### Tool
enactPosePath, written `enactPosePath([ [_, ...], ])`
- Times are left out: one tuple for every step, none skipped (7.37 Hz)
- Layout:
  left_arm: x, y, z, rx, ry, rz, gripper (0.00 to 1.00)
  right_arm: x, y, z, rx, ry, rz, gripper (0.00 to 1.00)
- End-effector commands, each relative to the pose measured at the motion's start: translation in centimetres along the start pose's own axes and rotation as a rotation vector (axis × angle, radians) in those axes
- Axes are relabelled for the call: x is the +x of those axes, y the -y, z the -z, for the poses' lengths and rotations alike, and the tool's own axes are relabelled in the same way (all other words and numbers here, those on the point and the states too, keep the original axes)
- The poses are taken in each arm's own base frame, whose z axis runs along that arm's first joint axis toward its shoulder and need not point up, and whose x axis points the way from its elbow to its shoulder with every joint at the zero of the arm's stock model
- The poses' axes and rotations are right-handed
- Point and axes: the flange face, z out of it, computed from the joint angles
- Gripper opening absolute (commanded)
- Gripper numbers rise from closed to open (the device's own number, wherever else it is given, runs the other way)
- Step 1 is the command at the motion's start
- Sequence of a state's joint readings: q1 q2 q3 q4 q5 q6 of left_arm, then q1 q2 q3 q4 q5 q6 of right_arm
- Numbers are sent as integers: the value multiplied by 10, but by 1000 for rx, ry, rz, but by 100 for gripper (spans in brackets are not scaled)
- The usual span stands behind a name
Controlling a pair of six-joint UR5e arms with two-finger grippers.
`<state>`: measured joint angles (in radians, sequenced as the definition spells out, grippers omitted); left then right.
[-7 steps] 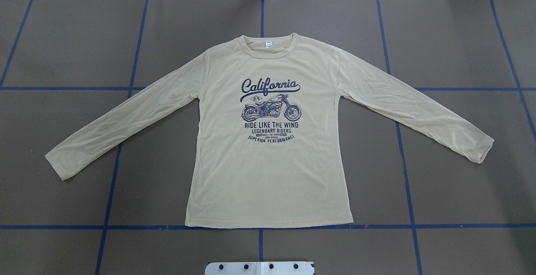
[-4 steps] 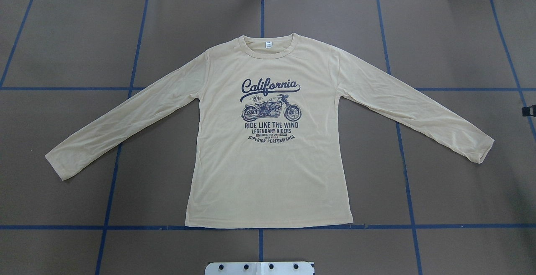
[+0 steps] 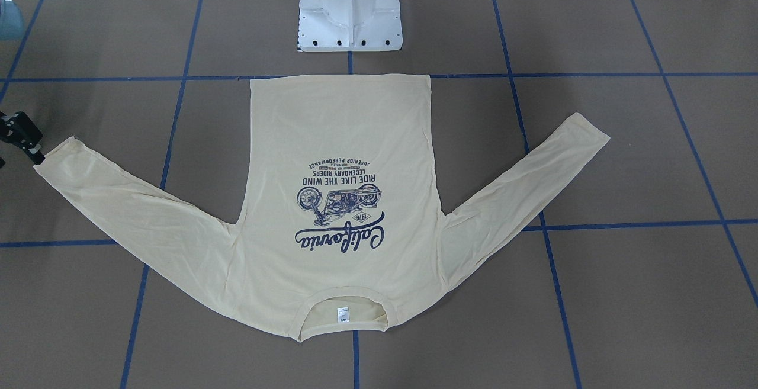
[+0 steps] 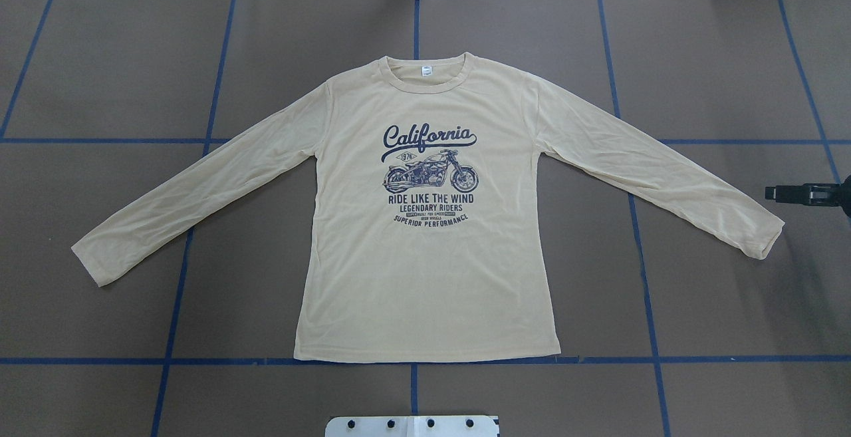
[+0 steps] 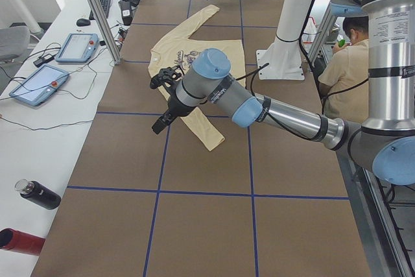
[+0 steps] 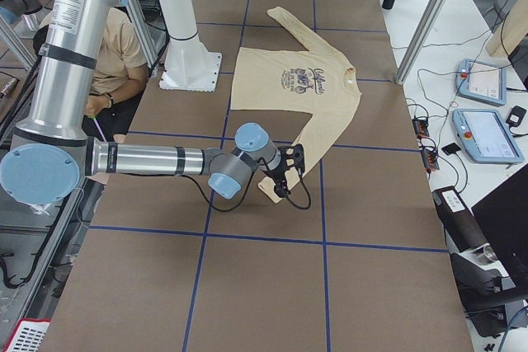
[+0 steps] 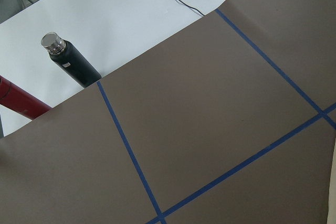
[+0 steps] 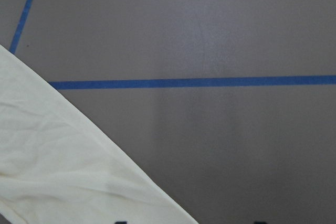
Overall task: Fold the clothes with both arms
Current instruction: 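Lower the right gripper to the cuff of the sleeve nearest it and grasp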
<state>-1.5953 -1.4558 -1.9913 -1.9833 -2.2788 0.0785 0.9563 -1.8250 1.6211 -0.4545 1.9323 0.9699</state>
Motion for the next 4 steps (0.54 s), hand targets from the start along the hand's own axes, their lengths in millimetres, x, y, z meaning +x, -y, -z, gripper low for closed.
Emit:
enactPosePath([
  [0, 0, 0, 0, -1, 0, 100, 14, -23, -14, 2, 1, -4, 76],
  [0, -1, 0, -1, -1, 1, 100, 16, -26, -16, 11, -5, 0, 74],
  [0, -1, 0, -1, -1, 1, 100, 18, -31, -19, 10, -18, 6, 72],
  [0, -2, 0, -2, -1, 1, 100, 15, -35, -22, 13, -23, 17, 68],
])
